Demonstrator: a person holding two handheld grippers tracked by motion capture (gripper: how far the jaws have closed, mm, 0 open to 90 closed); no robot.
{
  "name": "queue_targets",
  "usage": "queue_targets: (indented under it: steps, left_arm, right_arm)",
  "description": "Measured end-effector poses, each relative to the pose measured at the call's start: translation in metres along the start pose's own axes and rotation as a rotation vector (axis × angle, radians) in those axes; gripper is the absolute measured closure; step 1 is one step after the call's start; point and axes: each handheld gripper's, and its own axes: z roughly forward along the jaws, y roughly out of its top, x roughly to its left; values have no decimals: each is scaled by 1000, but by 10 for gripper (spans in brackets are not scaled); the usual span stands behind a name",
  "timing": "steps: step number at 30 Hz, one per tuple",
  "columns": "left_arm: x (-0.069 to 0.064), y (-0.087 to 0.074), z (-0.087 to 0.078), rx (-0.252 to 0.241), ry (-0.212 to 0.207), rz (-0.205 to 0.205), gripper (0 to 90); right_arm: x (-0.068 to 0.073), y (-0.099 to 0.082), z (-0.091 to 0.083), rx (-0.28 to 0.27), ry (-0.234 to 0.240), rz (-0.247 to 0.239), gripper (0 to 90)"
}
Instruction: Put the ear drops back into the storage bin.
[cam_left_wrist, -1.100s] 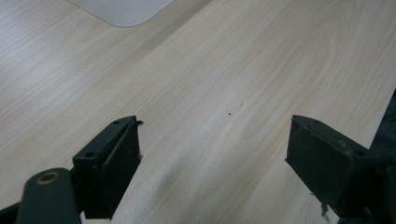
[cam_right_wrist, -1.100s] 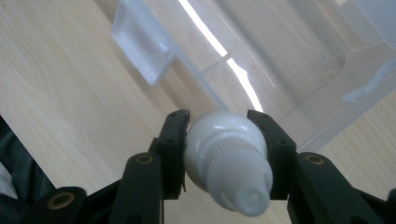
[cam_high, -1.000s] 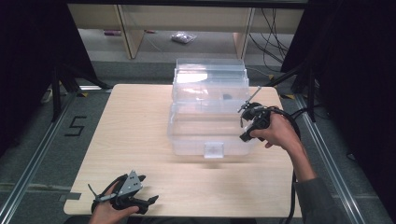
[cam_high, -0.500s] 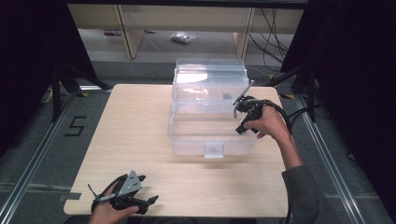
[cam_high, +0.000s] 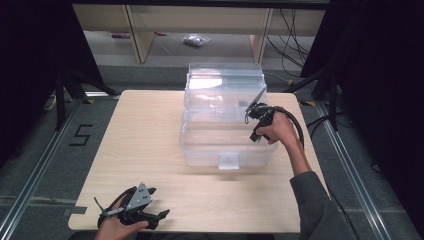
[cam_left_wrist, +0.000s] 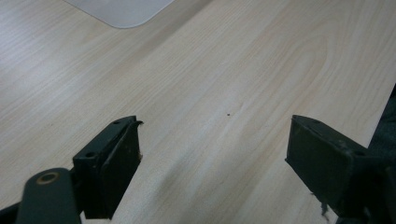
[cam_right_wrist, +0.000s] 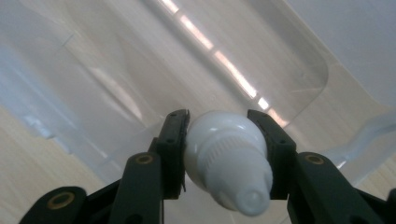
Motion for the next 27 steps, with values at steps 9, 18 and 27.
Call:
queue_targets:
  steps: [9,18,27]
  left_arm:
    - [1,0,-1,-8,0,9,170]
    - [1,0,0,-5,0,13,170]
    - [1,1,0,1,8,17,170]
  right_arm:
    - [-5,6,22,36,10,59,601]
    - [-9,3,40,76,8,90,600]
    - [-11,3,47,89,0,101,598]
